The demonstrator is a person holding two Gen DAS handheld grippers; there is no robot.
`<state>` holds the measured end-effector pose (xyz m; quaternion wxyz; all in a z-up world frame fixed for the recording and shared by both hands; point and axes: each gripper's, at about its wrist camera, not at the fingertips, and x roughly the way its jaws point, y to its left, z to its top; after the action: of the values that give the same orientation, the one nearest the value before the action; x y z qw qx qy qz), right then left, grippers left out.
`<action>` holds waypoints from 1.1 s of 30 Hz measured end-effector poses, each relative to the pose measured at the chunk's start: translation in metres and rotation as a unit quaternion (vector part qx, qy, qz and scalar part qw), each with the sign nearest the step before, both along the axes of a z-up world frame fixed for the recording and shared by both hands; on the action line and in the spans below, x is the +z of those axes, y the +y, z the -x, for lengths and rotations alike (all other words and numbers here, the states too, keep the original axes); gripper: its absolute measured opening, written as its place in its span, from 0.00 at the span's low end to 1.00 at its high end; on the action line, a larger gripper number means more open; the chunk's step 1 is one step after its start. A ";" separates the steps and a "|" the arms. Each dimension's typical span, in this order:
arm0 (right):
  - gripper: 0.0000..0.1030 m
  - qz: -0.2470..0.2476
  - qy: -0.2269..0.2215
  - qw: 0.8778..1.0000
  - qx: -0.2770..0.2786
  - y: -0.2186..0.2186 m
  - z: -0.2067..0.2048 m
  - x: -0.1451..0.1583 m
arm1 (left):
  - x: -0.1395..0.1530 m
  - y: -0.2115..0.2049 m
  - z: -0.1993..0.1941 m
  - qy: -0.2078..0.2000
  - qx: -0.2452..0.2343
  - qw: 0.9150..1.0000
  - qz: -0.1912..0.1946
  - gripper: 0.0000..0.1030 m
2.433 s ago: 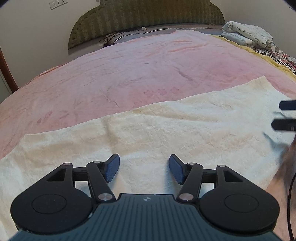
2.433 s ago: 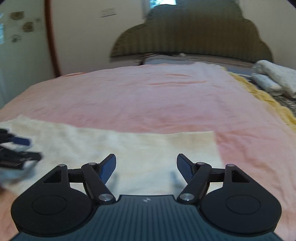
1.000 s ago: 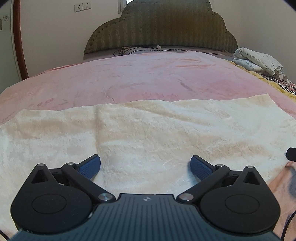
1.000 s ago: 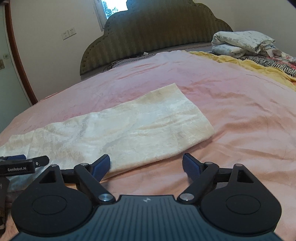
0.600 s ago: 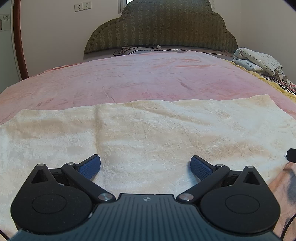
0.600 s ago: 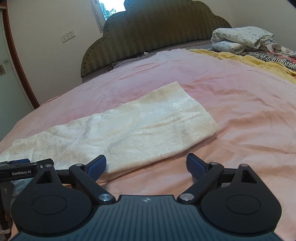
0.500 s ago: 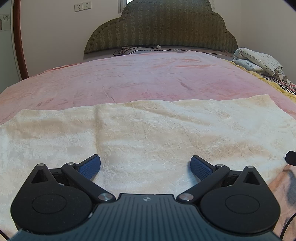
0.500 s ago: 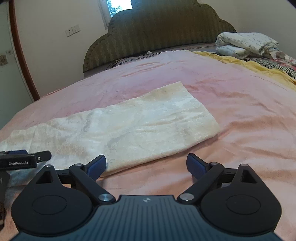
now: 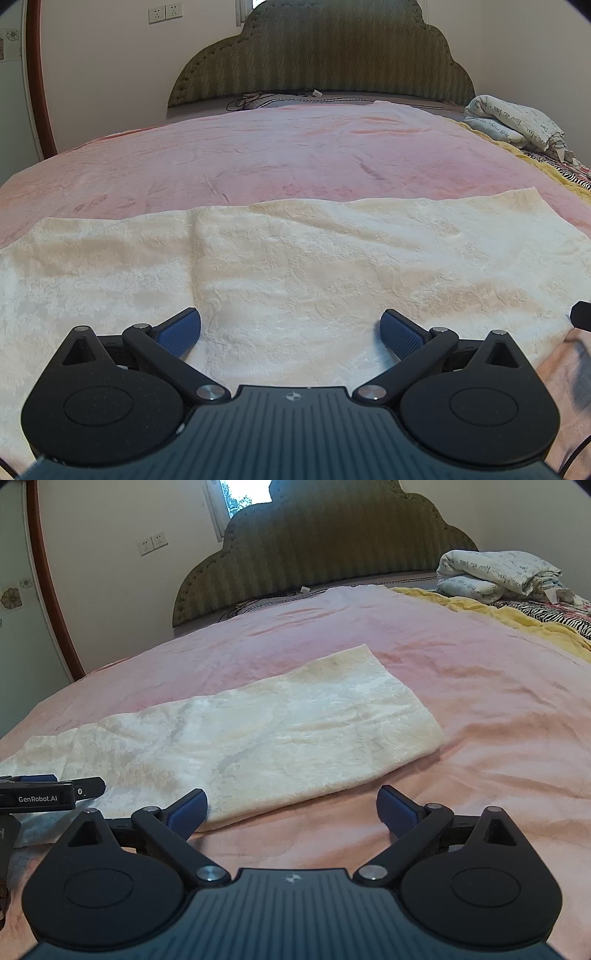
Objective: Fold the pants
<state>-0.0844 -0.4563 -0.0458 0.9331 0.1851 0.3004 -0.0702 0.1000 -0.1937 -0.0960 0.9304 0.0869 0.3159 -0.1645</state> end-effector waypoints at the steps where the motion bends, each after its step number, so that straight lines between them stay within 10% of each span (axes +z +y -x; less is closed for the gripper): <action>1: 0.97 -0.001 -0.001 1.000 0.000 0.000 0.000 0.000 | 0.000 0.000 0.000 0.000 0.000 1.000 0.000 1.00; 33: 1.00 -0.038 0.018 0.999 -0.019 -0.008 -0.017 0.005 | 0.000 0.000 0.000 0.000 0.000 1.000 0.000 1.00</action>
<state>-0.0669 -0.4640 -0.0404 0.9182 0.2252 0.3160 -0.0796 0.0998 -0.1938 -0.0961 0.9304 0.0868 0.3157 -0.1645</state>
